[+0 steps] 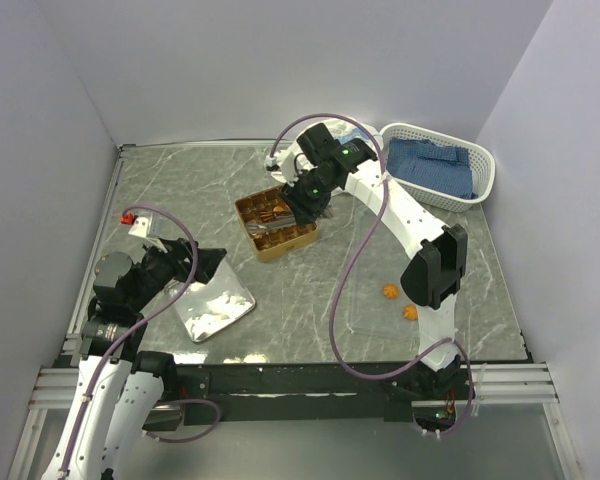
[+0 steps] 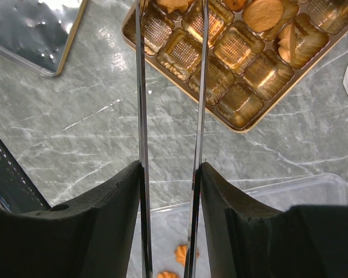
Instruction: Pack the cookies
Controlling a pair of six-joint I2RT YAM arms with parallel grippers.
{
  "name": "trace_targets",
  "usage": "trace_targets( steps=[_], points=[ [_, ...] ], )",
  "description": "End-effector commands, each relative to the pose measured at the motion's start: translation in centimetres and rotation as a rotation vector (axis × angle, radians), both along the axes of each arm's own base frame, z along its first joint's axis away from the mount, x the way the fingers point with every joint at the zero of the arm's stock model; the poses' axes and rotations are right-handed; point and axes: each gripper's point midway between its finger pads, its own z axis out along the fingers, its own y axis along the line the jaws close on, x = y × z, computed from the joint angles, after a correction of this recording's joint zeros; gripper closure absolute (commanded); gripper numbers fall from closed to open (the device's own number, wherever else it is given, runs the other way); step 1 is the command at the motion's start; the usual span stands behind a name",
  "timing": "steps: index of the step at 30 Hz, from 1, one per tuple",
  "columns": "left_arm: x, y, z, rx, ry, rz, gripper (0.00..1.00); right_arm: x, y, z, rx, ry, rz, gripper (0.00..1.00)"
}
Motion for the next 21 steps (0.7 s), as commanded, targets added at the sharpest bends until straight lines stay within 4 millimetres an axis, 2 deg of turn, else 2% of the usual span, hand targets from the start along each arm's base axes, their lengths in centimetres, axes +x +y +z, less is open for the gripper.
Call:
trace_targets(
  steps=[1, 6, 7, 9, 10, 12, 13, 15, 16, 18, 19, 21],
  points=[
    [0.1, 0.1, 1.1, 0.007, -0.052, 0.002, 0.04, 0.2, 0.7, 2.6, 0.047, -0.054, 0.002, 0.50],
    [0.1, 0.1, 1.0, 0.007, -0.049, 0.002, 0.04, -0.9, 0.0, 4.2, 0.065, -0.078, 0.007, 0.51],
    [0.1, 0.1, 1.0, 0.008, -0.048, 0.002, 0.04, -1.3, -0.4, 5.1, 0.078, -0.098, 0.006, 0.50],
    [0.1, 0.1, 1.0, 0.007, -0.049, 0.002, 0.04, -2.0, -1.0, 4.9, 0.073, -0.094, 0.005, 0.51],
    [0.1, 0.1, 1.0, 0.007, -0.049, 0.001, 0.04, -2.5, -1.5, 5.8, 0.085, -0.113, 0.000, 0.51],
    [0.2, 0.1, 1.0, 0.007, -0.049, 0.002, 0.04, -3.0, -2.6, 5.4, 0.080, -0.107, -0.016, 0.51],
    [0.1, 0.1, 1.0, 0.007, -0.051, 0.002, 0.04, -3.7, -3.6, 5.4, 0.079, -0.109, -0.024, 0.51],
    [0.1, 0.1, 1.0, 0.007, -0.051, 0.002, 0.04, -3.7, -5.2, 5.6, 0.088, -0.117, -0.063, 0.51],
    [0.2, 0.1, 1.0, 0.007, -0.051, 0.002, 0.04, -4.7, -6.2, 5.5, 0.098, -0.107, -0.071, 0.51],
    [0.1, 0.1, 1.0, 0.006, -0.050, 0.002, 0.04, -4.7, -8.6, 5.5, 0.110, -0.106, -0.126, 0.51],
    [0.1, 0.1, 1.0, 0.006, -0.049, -0.002, 0.03, -5.9, -9.6, 5.2, 0.123, -0.094, -0.134, 0.51],
    [0.1, 0.0, 1.0, 0.006, -0.048, -0.004, 0.03, -6.5, -12.1, 4.7, 0.119, -0.089, -0.186, 0.52]
  ],
)
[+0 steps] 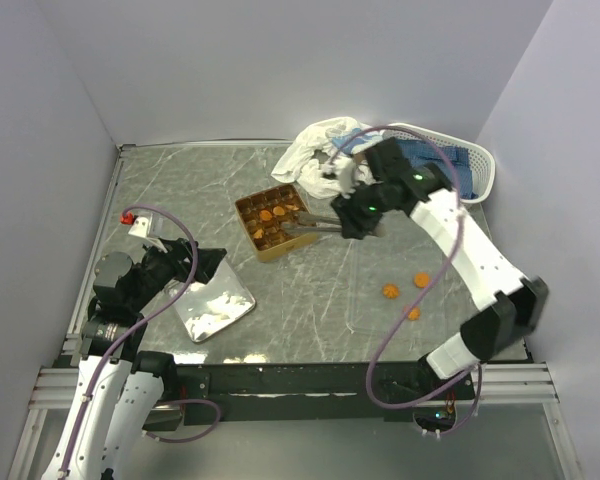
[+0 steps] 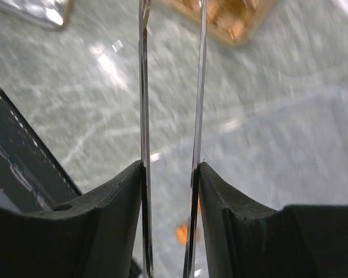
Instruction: Pack the cookies
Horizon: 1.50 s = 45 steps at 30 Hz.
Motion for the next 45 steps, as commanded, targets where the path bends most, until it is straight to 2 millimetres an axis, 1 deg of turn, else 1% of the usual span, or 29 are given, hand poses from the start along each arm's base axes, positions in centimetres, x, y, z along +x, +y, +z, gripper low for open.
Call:
trace_targets(
  steps=[1, 2, 3, 4, 6, 7, 9, 10, 12, 13, 14, 17, 19, 20, 27, 33, 40, 45],
  points=[
    [0.1, 0.0, 1.0, 0.005, -0.050, -0.007, 0.04, -2.2, -4.5, 0.5, 0.050, -0.032, -0.088, 0.51],
    [0.1, 0.0, 1.0, 0.005, -0.050, -0.010, 0.03, -2.8, -5.4, 0.1, 0.045, -0.029, -0.101, 0.51],
    [0.1, -0.1, 1.0, 0.005, -0.050, -0.011, 0.03, -3.1, -6.7, -0.3, 0.040, -0.029, -0.135, 0.51],
    [0.1, -0.1, 1.0, 0.005, -0.048, -0.011, 0.03, -4.5, -7.7, -0.9, 0.038, -0.027, -0.151, 0.52],
    [0.0, -0.1, 1.0, 0.004, -0.051, -0.014, 0.04, -5.8, -9.5, -1.6, 0.021, -0.021, -0.178, 0.52],
    [0.0, -0.2, 1.0, 0.003, -0.049, -0.017, 0.03, -6.7, -10.9, -2.2, 0.016, -0.019, -0.216, 0.52],
    [0.0, -0.2, 1.0, 0.002, -0.051, -0.022, 0.03, -8.0, -12.6, -3.1, -0.007, -0.008, -0.237, 0.51],
    [0.0, -0.3, 1.0, 0.002, -0.051, -0.025, 0.03, -8.7, -13.9, -3.7, -0.016, -0.004, -0.280, 0.51],
    [-0.1, -0.4, 1.1, 0.001, -0.054, -0.031, 0.03, -9.9, -15.1, -4.5, -0.041, 0.005, -0.289, 0.52],
    [-0.1, -0.4, 1.1, 0.000, -0.051, -0.031, 0.04, -10.5, -16.3, -5.0, -0.051, 0.009, -0.331, 0.52],
    [-0.1, -0.4, 1.1, 0.000, -0.051, -0.031, 0.03, -11.0, -16.8, -5.3, -0.067, 0.010, -0.327, 0.52],
    [-0.1, -0.4, 1.0, 0.001, -0.049, -0.036, 0.03, -12.1, -18.5, -6.2, -0.095, 0.024, -0.370, 0.52],
    [-0.1, -0.5, 1.0, -0.001, -0.048, -0.039, 0.04, -12.6, -19.1, -6.8, -0.108, 0.037, -0.382, 0.52],
    [-0.1, -0.4, 1.0, 0.000, -0.048, -0.037, 0.03, -12.8, -19.7, -7.0, -0.117, 0.045, -0.402, 0.51],
    [0.0, -0.5, 0.9, 0.000, -0.044, -0.037, 0.03, -13.9, -20.9, -8.2, -0.140, 0.086, -0.424, 0.51],
    [-0.1, -0.5, 0.9, 0.000, -0.045, -0.040, 0.04, -15.0, -21.3, -9.0, -0.163, 0.117, -0.417, 0.52],
    [-0.1, -0.5, 1.0, 0.000, -0.050, -0.040, 0.04, -15.1, -21.3, -9.4, -0.160, 0.139, -0.416, 0.51],
    [-0.2, -0.5, 1.0, -0.001, -0.050, -0.042, 0.04, -14.8, -21.3, -9.6, -0.154, 0.147, -0.415, 0.51]
  ],
)
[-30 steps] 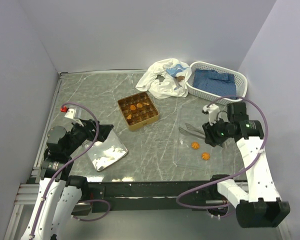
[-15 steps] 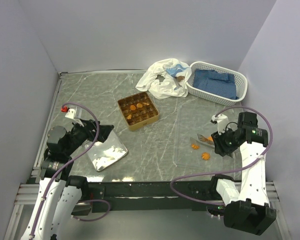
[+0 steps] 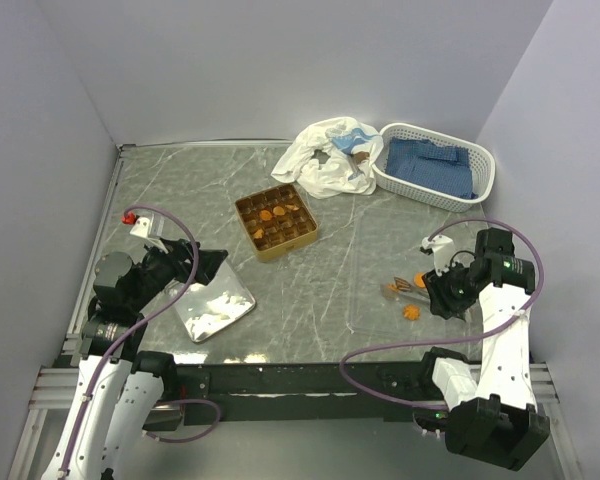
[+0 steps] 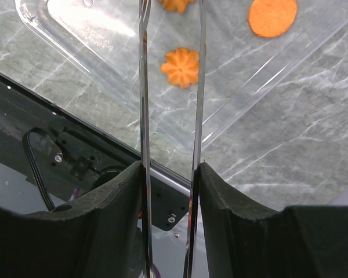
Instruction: Pack the cookies
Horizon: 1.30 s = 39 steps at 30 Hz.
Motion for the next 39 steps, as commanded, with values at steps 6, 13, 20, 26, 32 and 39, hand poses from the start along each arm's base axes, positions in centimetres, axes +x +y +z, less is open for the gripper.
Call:
trace_targets(
  steps=[6, 13, 20, 26, 32, 39],
  points=[
    [0.1, -0.1, 1.0, 0.001, -0.052, -0.015, 0.04, 0.4, -0.4, -0.3, -0.010, 0.005, 0.008, 0.51],
    [0.1, -0.1, 1.0, 0.001, -0.053, -0.015, 0.04, 0.4, -0.9, -0.2, -0.040, -0.002, 0.023, 0.53],
    [0.1, -0.1, 1.0, 0.000, -0.049, -0.014, 0.04, 0.8, -0.7, 0.7, -0.033, -0.031, 0.035, 0.64],
    [0.2, -0.1, 1.0, 0.001, -0.052, -0.014, 0.04, 1.6, -0.1, 2.4, -0.002, -0.071, 0.044, 0.72],
    [0.2, -0.1, 1.0, 0.002, -0.050, -0.012, 0.04, 2.5, 0.2, 3.4, 0.024, -0.100, 0.042, 0.73],
    [0.2, -0.1, 0.9, 0.003, -0.049, -0.009, 0.03, 3.5, 0.5, 4.0, 0.057, -0.099, 0.038, 0.75]
  ],
)
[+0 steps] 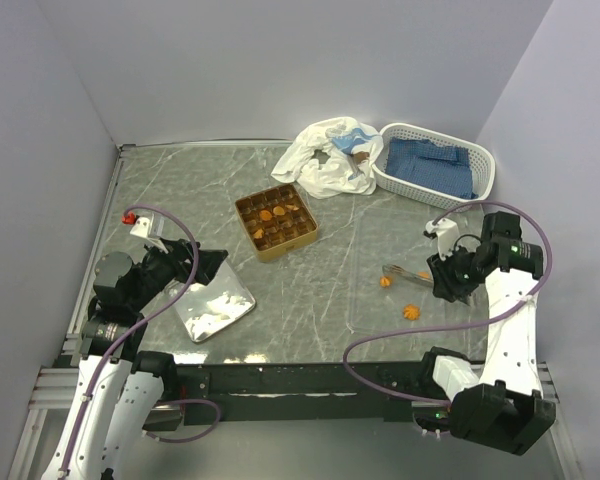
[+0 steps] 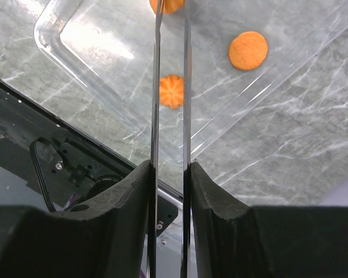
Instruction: Pack the cookies
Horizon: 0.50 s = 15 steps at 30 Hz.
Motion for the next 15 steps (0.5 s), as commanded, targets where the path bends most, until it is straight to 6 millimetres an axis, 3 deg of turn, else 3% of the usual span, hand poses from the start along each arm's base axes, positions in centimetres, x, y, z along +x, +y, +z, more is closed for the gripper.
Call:
trace_targets(
  steps=[1, 15],
  points=[
    [0.2, -0.1, 1.0, 0.002, -0.052, -0.009, 0.04, 1.2, 0.2, 1.3, 0.023, -0.047, -0.003, 0.75],
    [0.3, -0.1, 0.8, 0.003, -0.042, -0.008, 0.04, 2.8, 1.2, 2.8, 0.079, -0.087, -0.001, 0.80]
  ],
)
